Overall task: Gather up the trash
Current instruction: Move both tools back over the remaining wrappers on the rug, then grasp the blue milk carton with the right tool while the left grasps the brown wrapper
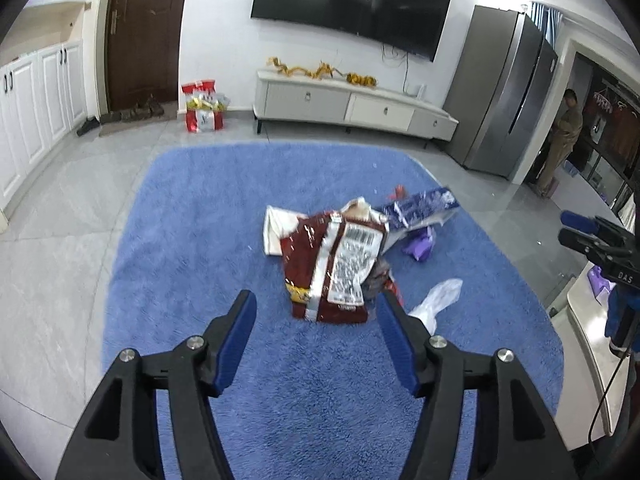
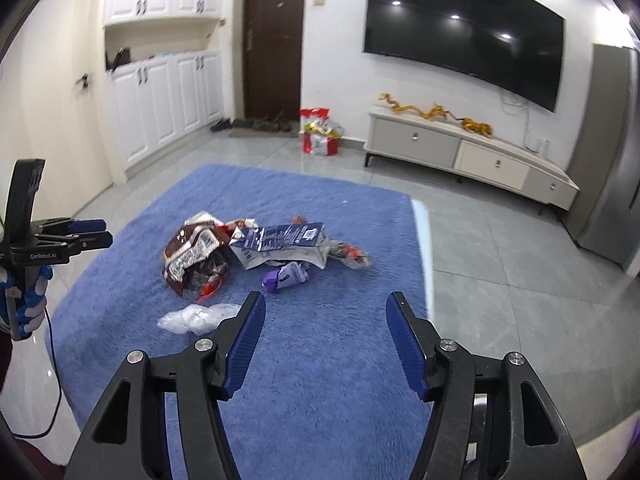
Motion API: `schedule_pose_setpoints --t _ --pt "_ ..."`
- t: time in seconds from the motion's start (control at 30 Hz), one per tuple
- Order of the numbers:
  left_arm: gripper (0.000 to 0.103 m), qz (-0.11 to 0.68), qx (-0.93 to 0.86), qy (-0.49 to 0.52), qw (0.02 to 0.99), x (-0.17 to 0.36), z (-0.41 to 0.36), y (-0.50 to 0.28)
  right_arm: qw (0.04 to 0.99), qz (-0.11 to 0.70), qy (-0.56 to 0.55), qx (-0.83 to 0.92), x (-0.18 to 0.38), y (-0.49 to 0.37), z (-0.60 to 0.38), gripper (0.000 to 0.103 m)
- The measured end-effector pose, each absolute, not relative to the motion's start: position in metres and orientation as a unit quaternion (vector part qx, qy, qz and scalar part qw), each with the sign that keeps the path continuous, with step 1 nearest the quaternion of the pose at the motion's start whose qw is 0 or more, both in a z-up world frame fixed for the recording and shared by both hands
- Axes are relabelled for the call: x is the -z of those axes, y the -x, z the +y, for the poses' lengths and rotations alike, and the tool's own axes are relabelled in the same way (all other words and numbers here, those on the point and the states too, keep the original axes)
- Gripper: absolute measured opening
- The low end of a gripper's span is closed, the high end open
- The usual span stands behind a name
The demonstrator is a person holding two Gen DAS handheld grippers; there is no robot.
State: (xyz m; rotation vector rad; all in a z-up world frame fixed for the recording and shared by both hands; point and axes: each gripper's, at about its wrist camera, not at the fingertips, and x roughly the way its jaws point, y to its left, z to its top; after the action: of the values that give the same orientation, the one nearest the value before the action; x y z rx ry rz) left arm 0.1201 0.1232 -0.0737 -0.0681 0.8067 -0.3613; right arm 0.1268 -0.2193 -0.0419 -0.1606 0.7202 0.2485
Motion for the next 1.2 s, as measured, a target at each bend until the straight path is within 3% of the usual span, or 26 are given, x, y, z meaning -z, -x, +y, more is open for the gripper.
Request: schedule_pose_setpoints --t 0.17,0.87,0.97,1.07,1.1,1.2 --pt "0.061 0.409 0.178 0.038 0.894 0.094 0.114 -0.137 0.912 0.367 0.109 -0.144 0.063 -0.159 -0.206 0.072" --pt "0.061 0.455 0.177 0.094 0.868 0.143 0.109 -0.202 0.867 0.355 0.258 -0.237 0.128 -0.284 -0.170 0.073" --pt "0.061 0.462 0.182 0.107 0.862 0.148 0.110 -0.210 0.864 0.353 0.255 -0.254 0.130 -0.290 -0.169 0.069" --pt "0.061 0.469 0.190 0.119 0.854 0.153 0.110 -0.217 0.860 0.354 0.252 -0.266 0.131 -0.290 -0.167 0.057" --pt "0.061 0.471 0.192 0.124 0.852 0.155 0.109 -0.220 0.860 0.354 0.249 -0.270 0.130 -0.289 -0.167 0.047" --pt "0.060 0.471 0.199 0.134 0.849 0.157 0.107 -0.223 0.862 0.355 0.227 -0.280 0.127 -0.286 -0.169 0.041"
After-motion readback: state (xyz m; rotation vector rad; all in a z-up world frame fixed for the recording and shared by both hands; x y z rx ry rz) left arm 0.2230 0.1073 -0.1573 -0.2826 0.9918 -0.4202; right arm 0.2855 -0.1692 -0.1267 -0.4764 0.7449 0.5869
